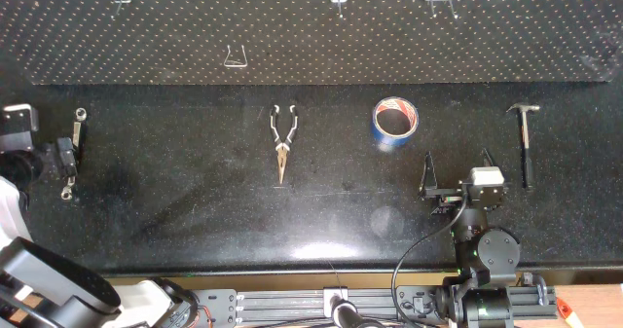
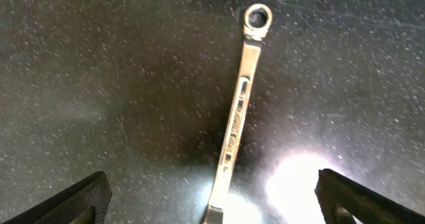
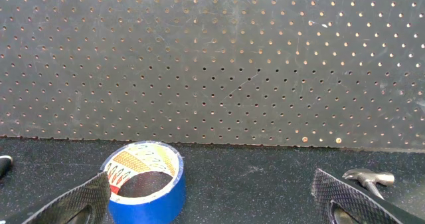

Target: Place Tools Onto Pegboard

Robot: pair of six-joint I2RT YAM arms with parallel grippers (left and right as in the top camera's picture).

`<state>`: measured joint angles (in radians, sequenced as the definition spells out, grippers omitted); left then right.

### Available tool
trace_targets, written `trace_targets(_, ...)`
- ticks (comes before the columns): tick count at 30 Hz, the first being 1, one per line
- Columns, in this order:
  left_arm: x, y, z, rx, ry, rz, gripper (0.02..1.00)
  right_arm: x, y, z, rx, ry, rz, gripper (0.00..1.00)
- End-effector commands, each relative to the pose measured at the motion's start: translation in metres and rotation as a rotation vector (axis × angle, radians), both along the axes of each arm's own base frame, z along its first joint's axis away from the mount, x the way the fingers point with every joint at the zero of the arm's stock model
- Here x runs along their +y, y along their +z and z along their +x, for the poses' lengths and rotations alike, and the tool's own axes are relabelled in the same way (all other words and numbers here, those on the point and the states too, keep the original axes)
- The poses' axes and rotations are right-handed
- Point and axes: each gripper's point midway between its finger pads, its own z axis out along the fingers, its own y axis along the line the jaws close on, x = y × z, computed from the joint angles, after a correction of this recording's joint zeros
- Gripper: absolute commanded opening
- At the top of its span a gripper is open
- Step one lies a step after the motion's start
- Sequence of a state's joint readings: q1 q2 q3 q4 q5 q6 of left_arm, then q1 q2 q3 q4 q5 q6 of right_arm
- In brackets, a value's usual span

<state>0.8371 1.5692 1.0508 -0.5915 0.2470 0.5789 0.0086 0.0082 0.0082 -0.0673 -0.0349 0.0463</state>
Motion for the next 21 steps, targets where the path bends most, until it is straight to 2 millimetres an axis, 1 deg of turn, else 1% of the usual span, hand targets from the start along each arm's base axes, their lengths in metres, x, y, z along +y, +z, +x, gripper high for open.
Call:
trace_targets(1, 0.005, -0.033, 0.001, 0.052, 0.008, -0.059, 0.993, 0.002, -0.001, 0.000, -0.001, 0.007, -0.003, 0.982)
trace_targets(4, 0.003, -0.044, 0.000, 0.073, 0.007, -0.084, 0.993, 0.002, -0.001, 0.000, -0.001, 0.007, -0.003, 0.982)
trace_targets(10, 0.004, -0.059, 0.001, 0.095, -0.025, -0.088, 0.996, 0.002, -0.001, 0.000, -0.001, 0.007, -0.003, 0.982)
trace_targets(18, 0.004, -0.066, 0.000, 0.124, -0.159, -0.033, 0.996, 0.002, -0.001, 0.000, -0.001, 0.007, -0.003, 0.982)
trace_targets(21, 0.003, -0.070, 0.000, 0.131, -0.165, -0.039, 0.996, 0.002, -0.001, 0.000, -0.001, 0.007, -0.003, 0.982)
